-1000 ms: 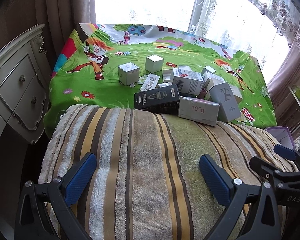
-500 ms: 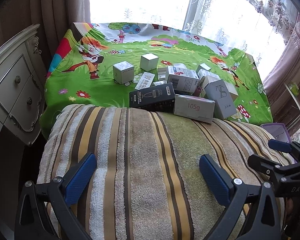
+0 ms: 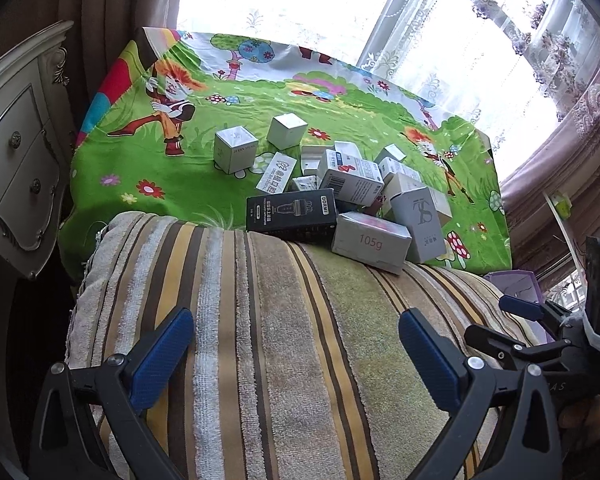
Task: Organize rigid objects
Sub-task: 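Grasp the black DORMI box with the left tool while the right tool grasps the white S box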
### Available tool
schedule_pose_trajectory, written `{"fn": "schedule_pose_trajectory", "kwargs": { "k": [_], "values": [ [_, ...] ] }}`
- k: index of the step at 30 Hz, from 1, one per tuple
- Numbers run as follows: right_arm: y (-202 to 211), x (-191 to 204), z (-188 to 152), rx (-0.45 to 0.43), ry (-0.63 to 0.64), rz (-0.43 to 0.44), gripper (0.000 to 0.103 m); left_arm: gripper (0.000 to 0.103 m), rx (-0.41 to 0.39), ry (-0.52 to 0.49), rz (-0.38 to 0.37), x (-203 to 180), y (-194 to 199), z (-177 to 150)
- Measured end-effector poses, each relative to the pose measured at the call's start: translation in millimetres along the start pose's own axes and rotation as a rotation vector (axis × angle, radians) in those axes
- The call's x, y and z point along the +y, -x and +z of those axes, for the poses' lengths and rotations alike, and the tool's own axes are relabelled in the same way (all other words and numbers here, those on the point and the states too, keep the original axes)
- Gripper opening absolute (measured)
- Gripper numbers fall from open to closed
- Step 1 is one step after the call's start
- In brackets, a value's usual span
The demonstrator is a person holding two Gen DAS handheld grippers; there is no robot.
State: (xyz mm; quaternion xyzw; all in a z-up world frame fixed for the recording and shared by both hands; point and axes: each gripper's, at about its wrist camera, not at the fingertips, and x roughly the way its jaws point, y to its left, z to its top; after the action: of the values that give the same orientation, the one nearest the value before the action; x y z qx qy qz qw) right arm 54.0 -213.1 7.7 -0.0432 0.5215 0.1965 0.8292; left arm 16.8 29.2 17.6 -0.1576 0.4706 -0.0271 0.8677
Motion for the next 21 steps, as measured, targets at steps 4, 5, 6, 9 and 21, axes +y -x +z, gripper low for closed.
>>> {"fn": "schedule_pose_trajectory", "kwargs": {
  "k": [4, 5, 6, 9, 21],
  "values": [
    [-5, -2, 17, -0.018, 0.009, -0.030, 0.103, 0.103, 0.066, 0.097, -0.088, 14, -17, 28],
    [-6, -3, 23, -0.032, 0.015, -0.044, 0.103, 0.103, 0.085, 0.110, -0.116, 16, -23, 35],
    [-7, -3, 28, -0.046, 0.021, -0.056, 0.103, 0.103, 0.103, 0.120, -0.139, 16, -30, 42],
    [-14, -4, 45, -0.055, 0.041, -0.078, 0.103, 0.103, 0.153, 0.136, -0.160, 16, -52, 60],
    [-51, -9, 81, -0.038, 0.035, -0.117, 0.102, 0.103, 0.214, 0.186, -0.155, 29, -103, 83]
  ]
}}
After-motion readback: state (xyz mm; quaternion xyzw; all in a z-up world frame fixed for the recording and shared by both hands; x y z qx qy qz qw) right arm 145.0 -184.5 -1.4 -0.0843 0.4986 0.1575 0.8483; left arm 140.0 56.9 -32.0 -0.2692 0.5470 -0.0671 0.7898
